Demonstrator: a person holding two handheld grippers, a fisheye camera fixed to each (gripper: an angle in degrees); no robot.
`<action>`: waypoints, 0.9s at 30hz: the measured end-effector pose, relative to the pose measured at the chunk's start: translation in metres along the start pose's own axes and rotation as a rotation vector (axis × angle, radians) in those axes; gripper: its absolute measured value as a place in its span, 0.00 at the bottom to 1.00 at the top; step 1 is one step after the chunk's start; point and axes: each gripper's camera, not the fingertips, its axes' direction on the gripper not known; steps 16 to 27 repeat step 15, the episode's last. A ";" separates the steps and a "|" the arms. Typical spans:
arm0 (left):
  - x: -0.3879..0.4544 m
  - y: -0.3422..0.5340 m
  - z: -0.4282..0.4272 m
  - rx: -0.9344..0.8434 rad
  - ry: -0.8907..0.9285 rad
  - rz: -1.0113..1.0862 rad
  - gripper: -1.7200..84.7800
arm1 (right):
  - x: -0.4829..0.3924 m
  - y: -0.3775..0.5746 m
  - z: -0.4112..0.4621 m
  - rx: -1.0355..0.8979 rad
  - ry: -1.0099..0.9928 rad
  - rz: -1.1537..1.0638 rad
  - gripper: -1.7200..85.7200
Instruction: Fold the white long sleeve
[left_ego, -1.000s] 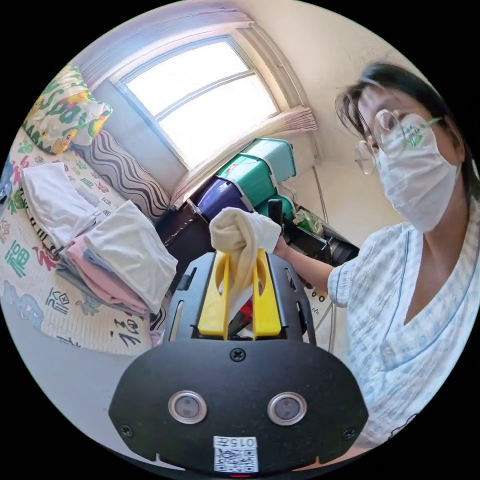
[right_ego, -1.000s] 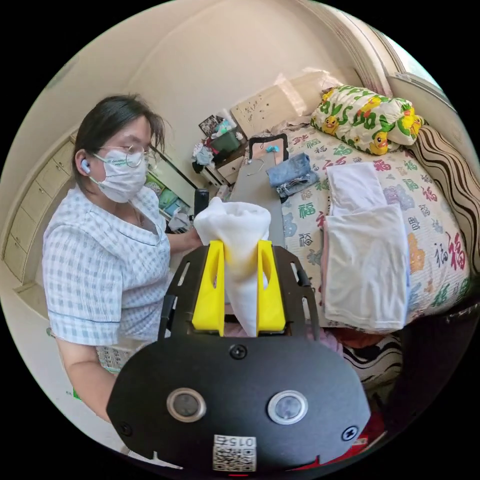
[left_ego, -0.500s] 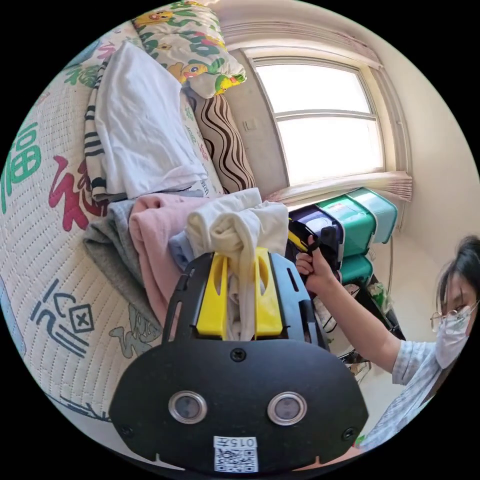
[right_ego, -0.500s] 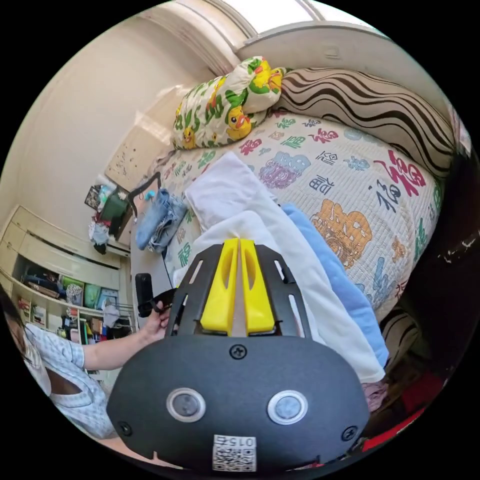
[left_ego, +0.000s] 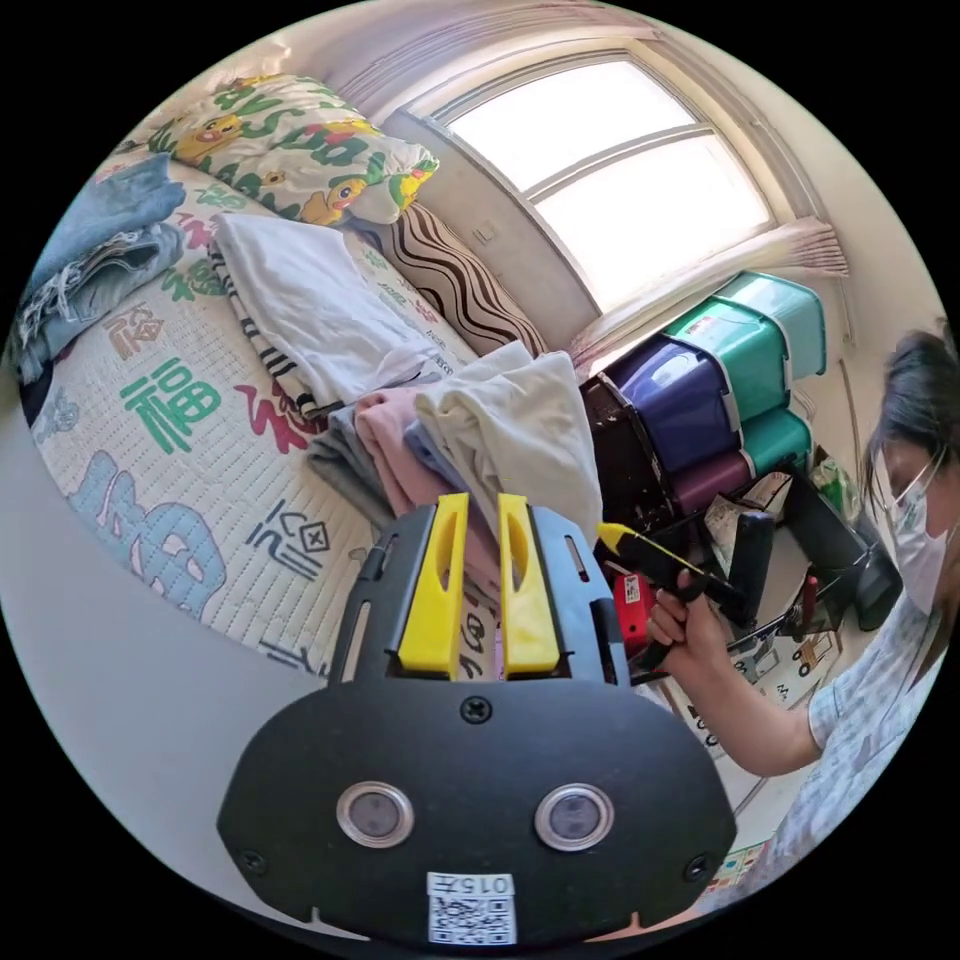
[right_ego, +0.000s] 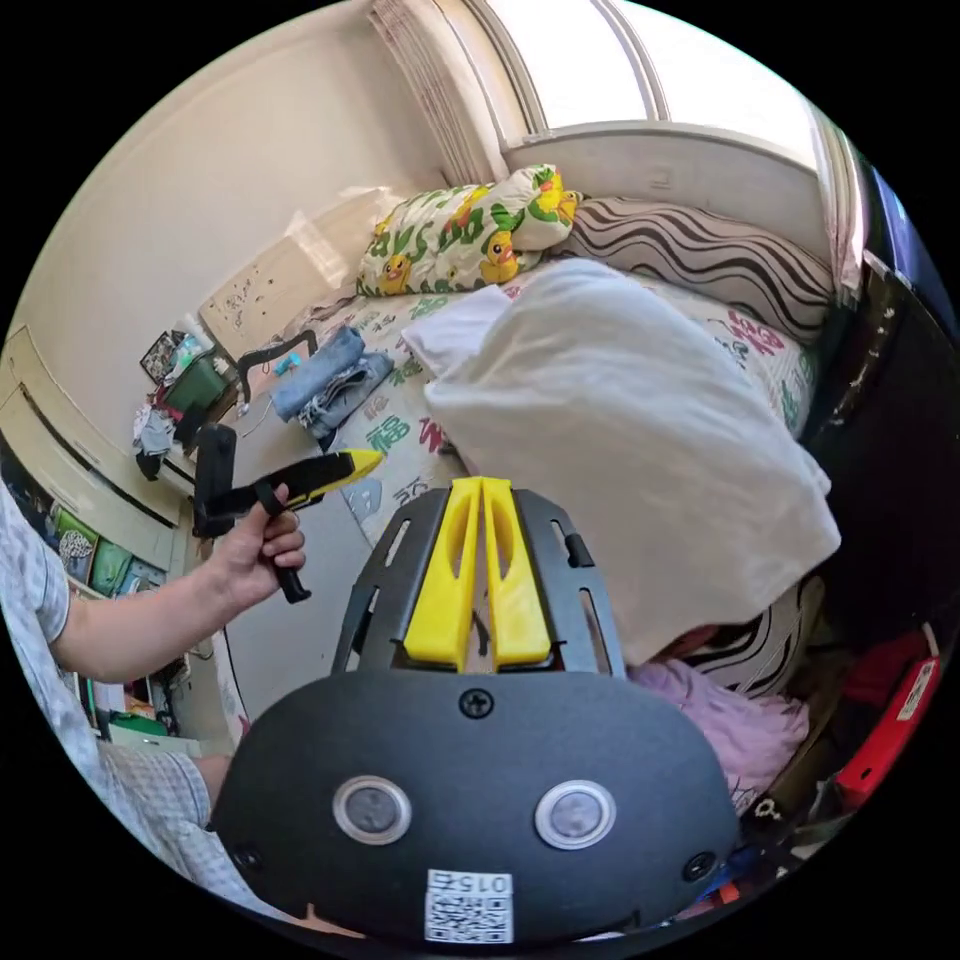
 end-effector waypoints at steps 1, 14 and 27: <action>0.002 0.011 -0.016 -0.018 -0.012 -0.012 0.08 | -0.002 0.033 -0.001 -0.035 -0.031 0.037 0.01; -0.005 0.156 -0.247 -0.100 -0.085 -0.229 0.01 | -0.133 0.242 0.024 -0.359 -0.240 -0.124 0.01; -0.007 0.159 -0.263 -0.079 -0.092 -0.234 0.01 | -0.157 0.255 0.031 -0.374 -0.259 -0.174 0.01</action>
